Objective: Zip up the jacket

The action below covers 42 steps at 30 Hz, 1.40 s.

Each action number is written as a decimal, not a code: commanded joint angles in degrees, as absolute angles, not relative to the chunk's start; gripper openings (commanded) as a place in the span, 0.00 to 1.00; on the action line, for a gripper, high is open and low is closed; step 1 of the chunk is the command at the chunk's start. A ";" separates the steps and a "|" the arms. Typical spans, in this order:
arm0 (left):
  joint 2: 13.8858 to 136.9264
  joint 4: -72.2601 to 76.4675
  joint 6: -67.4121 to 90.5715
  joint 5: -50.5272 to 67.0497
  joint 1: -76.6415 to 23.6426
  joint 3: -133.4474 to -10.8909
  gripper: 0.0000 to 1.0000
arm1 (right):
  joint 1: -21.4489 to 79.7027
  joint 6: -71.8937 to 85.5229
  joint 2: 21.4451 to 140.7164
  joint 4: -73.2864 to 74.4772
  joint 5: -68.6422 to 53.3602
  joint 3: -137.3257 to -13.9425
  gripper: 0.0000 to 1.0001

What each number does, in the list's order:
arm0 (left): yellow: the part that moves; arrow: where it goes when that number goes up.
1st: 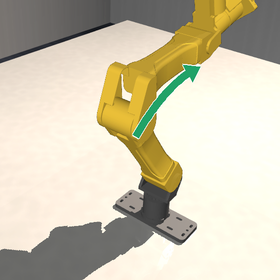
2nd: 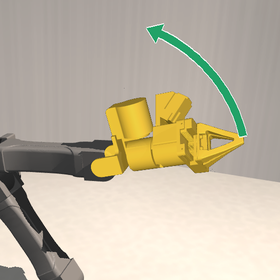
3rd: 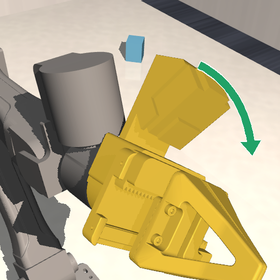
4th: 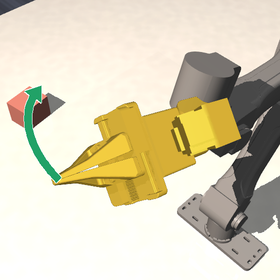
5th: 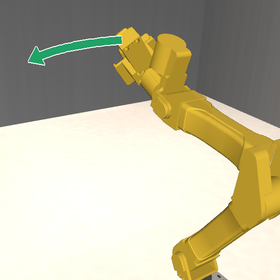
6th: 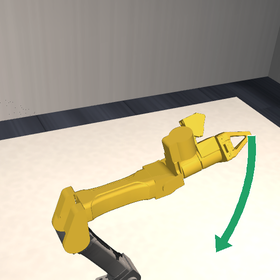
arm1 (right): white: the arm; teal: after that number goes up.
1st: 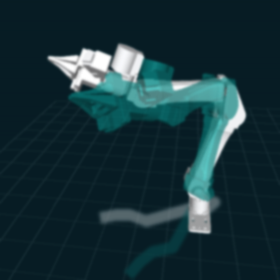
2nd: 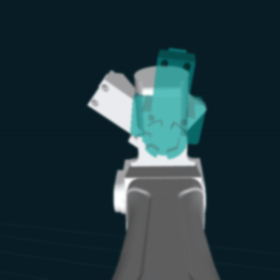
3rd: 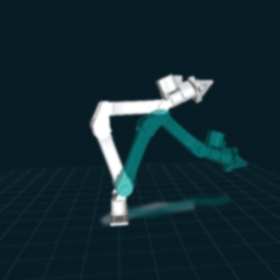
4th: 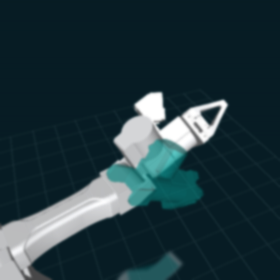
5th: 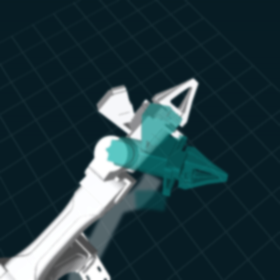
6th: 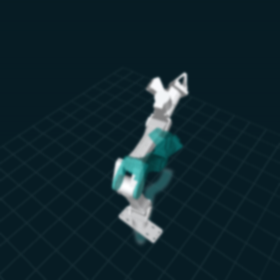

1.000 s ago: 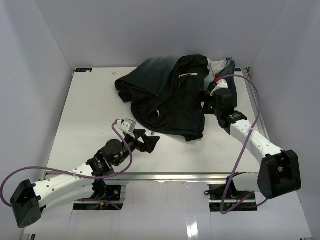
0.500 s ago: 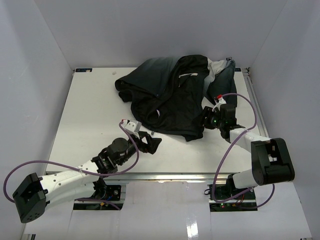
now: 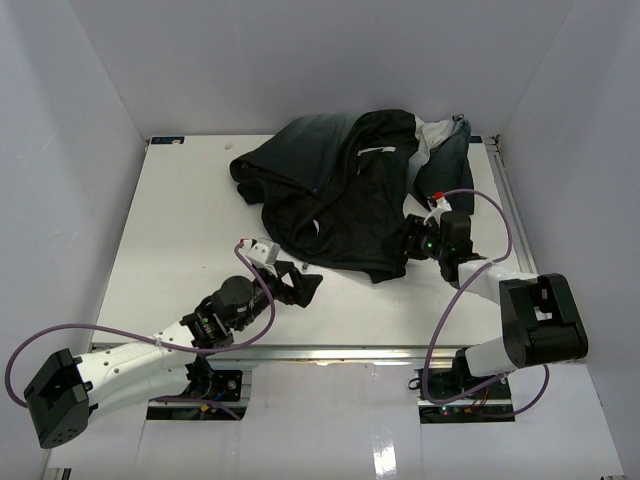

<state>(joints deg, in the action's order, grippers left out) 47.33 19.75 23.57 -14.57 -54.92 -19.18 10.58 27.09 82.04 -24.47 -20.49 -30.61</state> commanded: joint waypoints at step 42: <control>47.13 19.78 23.29 -14.96 -54.84 -20.21 0.98 | 24.15 23.72 84.30 -30.95 -24.33 -41.96 0.54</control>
<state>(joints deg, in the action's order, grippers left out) 47.98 19.73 23.55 -14.57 -54.92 -19.18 20.75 25.74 81.50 -33.64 -28.01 -35.48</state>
